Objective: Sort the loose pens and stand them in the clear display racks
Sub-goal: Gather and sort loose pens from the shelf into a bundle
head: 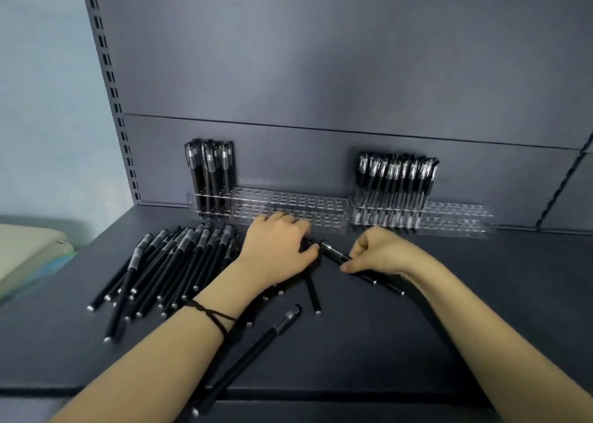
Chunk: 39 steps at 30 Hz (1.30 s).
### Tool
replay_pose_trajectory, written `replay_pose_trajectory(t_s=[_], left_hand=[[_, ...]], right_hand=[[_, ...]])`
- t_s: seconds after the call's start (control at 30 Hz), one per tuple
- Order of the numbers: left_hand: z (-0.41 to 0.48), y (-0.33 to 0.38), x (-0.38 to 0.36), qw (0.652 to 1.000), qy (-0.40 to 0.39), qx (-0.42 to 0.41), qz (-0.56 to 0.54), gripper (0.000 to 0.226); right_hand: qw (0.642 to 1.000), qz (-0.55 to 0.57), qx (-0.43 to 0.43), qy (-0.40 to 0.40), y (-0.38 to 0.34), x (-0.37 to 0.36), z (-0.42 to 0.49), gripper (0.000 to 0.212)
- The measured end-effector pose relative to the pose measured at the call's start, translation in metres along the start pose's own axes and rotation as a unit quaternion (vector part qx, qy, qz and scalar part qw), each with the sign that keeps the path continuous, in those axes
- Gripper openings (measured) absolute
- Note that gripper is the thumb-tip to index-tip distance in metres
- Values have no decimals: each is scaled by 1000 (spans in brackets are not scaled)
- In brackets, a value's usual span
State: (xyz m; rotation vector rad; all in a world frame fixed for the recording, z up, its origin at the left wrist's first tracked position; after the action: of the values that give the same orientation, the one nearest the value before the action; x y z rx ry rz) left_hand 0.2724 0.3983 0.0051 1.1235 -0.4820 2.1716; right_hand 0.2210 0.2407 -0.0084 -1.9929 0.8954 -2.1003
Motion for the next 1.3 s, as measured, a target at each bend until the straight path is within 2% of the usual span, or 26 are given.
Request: replay_pose_trajectory(t_s=[0.1,0.2,0.27,0.33,0.4,0.47,0.5,0.6,0.7,0.87,1.07,1.17,1.3], left_hand=[[-5,-4,4,999,39,13,-28,36],[-6,-15,11,988,64,87,-107,41],[-5,-21,8,953,32,169,-250,47],[-3,-16,5,875,7,225,-428,40],[-1,-8,3,779,-2,261,-570,33],[0,-4,2,712,-8,272,-647,31],[0,-3,3,690,-10,272,-671,30],[1,-9,4,657,12,282,-699,29],[1,-29,9,612,69,325,-718,30],[-9,-53,7,503,103,409,-754,37],[-13,-66,5,494,120,429,-747,38],[-13,-68,3,487,122,433,-748,38],[-13,-63,0,496,115,437,-742,37]], right_hand=[[999,37,11,16,-1,4,6,23],[969,241,10,47,-4,7,4,20],[926,376,26,2,-16,0,1,15],[894,443,45,-49,-33,-10,-3,15],[893,442,53,-71,-44,-20,-5,14],[892,443,54,-71,-48,-25,-4,18],[891,446,55,-66,-49,-25,-4,18],[904,419,73,-37,-48,-18,-6,20],[937,334,106,12,-43,-8,-14,22],[964,146,224,19,-57,-22,-41,39],[969,-13,237,63,-65,-36,-47,54],[973,-13,213,84,-58,-32,-36,51],[971,17,180,155,-48,-21,-16,43]])
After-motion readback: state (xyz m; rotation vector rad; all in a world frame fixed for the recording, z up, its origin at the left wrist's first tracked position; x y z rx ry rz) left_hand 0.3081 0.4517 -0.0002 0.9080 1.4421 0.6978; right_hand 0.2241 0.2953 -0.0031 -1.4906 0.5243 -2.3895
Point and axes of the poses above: each hand's wrist, its own z-axis towards the middle knuckle, its own x-axis out of the back of the hand, y = z × x, the point moved 7 cm from there along z, towards the middle knuckle, and after that the axes turned 9 degrees about y, right-handed, at the moved point
